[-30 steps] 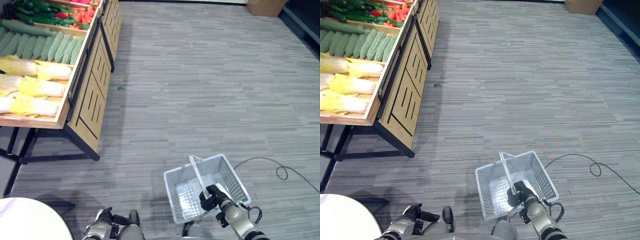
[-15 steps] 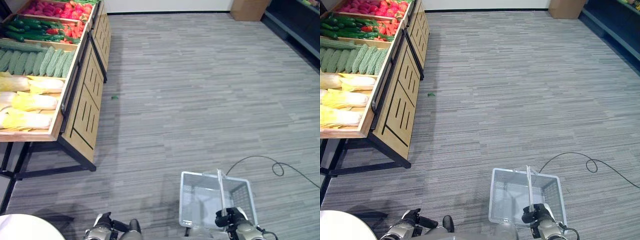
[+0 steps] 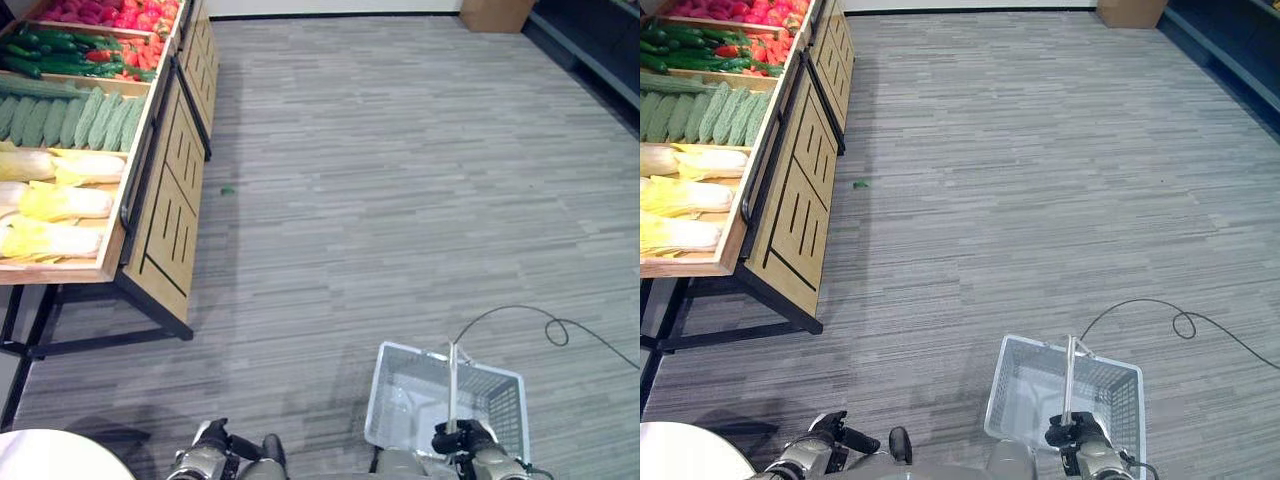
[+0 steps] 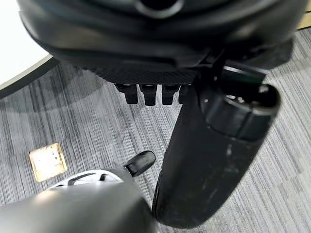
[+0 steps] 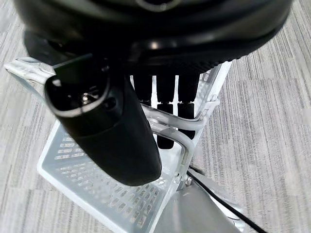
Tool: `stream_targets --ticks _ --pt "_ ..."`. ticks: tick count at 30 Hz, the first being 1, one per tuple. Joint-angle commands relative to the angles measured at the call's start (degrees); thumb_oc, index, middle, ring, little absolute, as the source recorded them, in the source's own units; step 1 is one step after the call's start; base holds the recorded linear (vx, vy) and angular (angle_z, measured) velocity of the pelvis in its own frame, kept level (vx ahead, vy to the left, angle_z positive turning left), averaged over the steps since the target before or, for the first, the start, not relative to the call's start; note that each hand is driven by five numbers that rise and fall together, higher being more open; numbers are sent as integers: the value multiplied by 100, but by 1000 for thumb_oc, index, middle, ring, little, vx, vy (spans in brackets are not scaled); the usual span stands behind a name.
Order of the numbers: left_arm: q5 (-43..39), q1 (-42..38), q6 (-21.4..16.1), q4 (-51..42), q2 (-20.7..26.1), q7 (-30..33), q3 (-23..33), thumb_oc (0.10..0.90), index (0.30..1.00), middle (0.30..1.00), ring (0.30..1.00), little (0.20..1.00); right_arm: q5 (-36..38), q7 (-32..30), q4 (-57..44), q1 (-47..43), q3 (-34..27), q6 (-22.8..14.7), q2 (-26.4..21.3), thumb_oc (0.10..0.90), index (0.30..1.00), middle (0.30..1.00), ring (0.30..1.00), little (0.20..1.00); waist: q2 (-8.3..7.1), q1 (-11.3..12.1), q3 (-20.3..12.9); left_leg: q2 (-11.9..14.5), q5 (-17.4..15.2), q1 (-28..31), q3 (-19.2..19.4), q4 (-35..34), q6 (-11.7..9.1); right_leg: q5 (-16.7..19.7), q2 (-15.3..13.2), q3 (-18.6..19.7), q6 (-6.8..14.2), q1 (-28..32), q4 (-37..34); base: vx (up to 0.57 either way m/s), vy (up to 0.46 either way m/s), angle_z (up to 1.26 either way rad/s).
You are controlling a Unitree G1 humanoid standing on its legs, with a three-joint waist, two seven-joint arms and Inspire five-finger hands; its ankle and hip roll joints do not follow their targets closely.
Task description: Get the vegetables into the basket
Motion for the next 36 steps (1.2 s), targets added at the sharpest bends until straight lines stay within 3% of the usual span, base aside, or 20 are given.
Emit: stream_targets --ticks 1,5,6,8,11,14,16,20,23,27,31,34,35,36 --pt "108 -293 -47 156 93 56 46 900 1000 1000 1000 1000 49 -14 -160 -173 132 -4 -87 400 300 300 300 300 56 70 538 -31 -566 81 -217 464 180 91 -135 255 488 -37 1066 134 48 -13" --pt "127 -285 -37 180 117 26 70 900 1000 1000 1000 1000 40 6 -165 -157 153 -4 -71 400 300 300 300 300 23 35 574 -40 -582 281 -191 323 136 61 33 193 434 -208 799 152 10 -9" --pt "155 -277 -43 230 114 23 80 900 1000 1000 1000 1000 44 5 -146 -152 168 -26 -61 400 300 300 300 300 -13 0 579 -61 -560 359 -203 188 86 90 134 93 394 -341 318 188 -36 3" --pt "164 -274 -42 257 105 23 92 900 1000 1000 1000 1000 72 -6 -136 -138 171 -40 -59 400 300 300 300 300 -14 -33 582 -60 -553 412 -249 114 53 142 224 78 383 -371 72 182 -36 9" --pt "130 -292 -65 280 57 21 126 900 1000 1000 1000 1000 141 4 -116 -23 165 -88 0 400 300 300 300 300 -24 -223 578 -89 -591 654 -445 -71 -45 359 599 221 374 -778 -523 307 -65 31" --pt "109 -258 -84 297 25 22 151 900 1000 1000 1000 1000 155 3 -127 28 163 -99 18 400 300 300 300 300 -12 -293 554 -92 -653 730 -526 -97 -73 406 699 194 361 -826 -564 200 -70 31" --pt "-113 -239 -76 387 -54 44 242 900 1000 1000 1000 1000 191 21 -105 103 220 -151 3 400 300 300 300 300 25 -361 449 -46 -697 805 -676 -94 -152 328 830 368 196 -679 -590 210 -150 23" --pt "-682 -252 -115 439 -200 91 451 900 1000 1000 1000 1000 68 40 -60 170 360 -154 -37 400 300 300 300 300 185 -464 340 272 -759 800 -928 169 -311 61 998 263 -26 -624 -402 232 -179 43" --pt "-844 -296 -123 444 -257 63 476 900 1000 1000 1000 1000 -31 52 -74 192 493 -151 -77 400 300 300 300 300 264 -507 338 475 -619 642 -998 523 -471 -140 1097 129 -176 -547 -357 196 -203 39" --pt "-984 -334 -138 361 -248 64 467 900 1000 1000 1000 1000 -52 99 -76 206 582 -147 -142 400 300 300 300 300 287 -419 444 781 251 204 -1221 1803 -747 -477 1380 60 -528 -93 -404 178 -180 17" --pt "-1010 -348 -122 340 -232 59 435 900 1000 1000 1000 1000 -49 112 -99 212 591 -121 -185 400 300 300 300 300 121 -317 555 615 433 -315 -1412 2476 -599 -666 1334 113 -647 169 -415 110 -92 -11" --pt "-1099 -366 -110 284 -260 67 416 900 1000 1000 1000 1000 -64 104 -103 165 557 -76 -267 400 300 300 300 300 46 -187 612 457 -41 -945 -1193 2001 -412 -770 1124 228 -489 445 -494 230 53 4" --pt "-1070 -358 -123 271 -284 80 402 900 1000 1000 1000 1000 -92 85 -105 166 557 -72 -283 400 300 300 300 300 105 -119 571 410 -6 -1150 -1180 1321 -414 -818 1079 268 -405 538 -539 345 177 2" --pt "-1084 -354 -139 251 -312 89 384 900 1000 1000 1000 1000 -107 63 -116 161 563 -73 -304 400 300 300 300 300 167 -40 555 389 268 -1329 -1239 943 -443 -860 1096 309 -376 637 -586 361 210 -7"
